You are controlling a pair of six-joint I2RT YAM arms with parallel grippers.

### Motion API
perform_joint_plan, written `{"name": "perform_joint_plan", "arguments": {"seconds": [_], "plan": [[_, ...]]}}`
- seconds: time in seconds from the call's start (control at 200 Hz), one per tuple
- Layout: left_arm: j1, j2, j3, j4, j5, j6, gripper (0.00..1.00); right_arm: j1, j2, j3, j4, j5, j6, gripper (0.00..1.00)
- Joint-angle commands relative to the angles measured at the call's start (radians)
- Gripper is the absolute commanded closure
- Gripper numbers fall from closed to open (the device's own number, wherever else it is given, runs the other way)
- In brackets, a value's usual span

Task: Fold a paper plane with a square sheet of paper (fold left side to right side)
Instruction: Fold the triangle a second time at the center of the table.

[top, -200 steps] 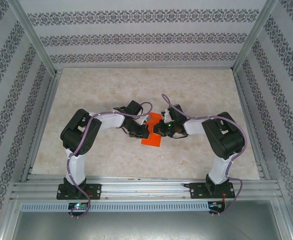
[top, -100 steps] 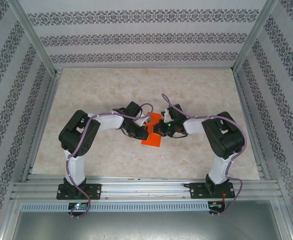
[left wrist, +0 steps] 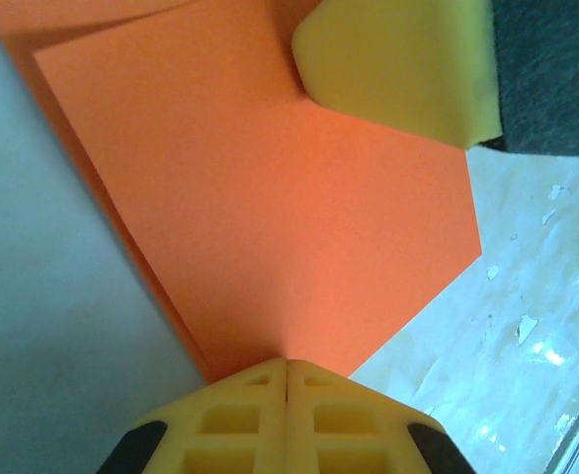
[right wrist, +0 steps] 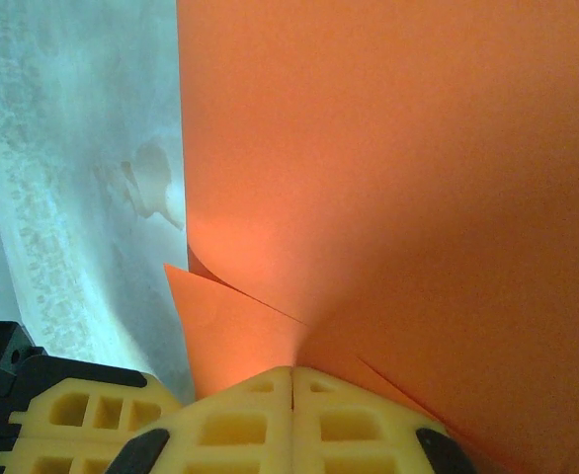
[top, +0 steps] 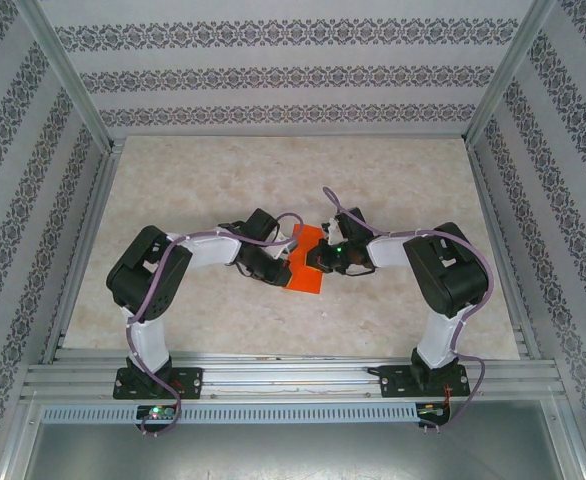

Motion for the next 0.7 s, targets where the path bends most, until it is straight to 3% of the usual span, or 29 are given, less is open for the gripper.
{"name": "perform_joint_plan", "arguments": {"seconds": [0.0, 0.694], "plan": [[-0.009, 0.001, -0.067, -0.143, -0.102, 0.001, 1.0, -0.021, 0.059, -0.035, -0.138, 0.117, -0.029, 1.0], [0.001, -0.071, -0.134, -0.132, -0.155, -0.031, 1.0, -0.021, 0.058, -0.03, -0.145, 0.111, -0.033, 1.0]]}}
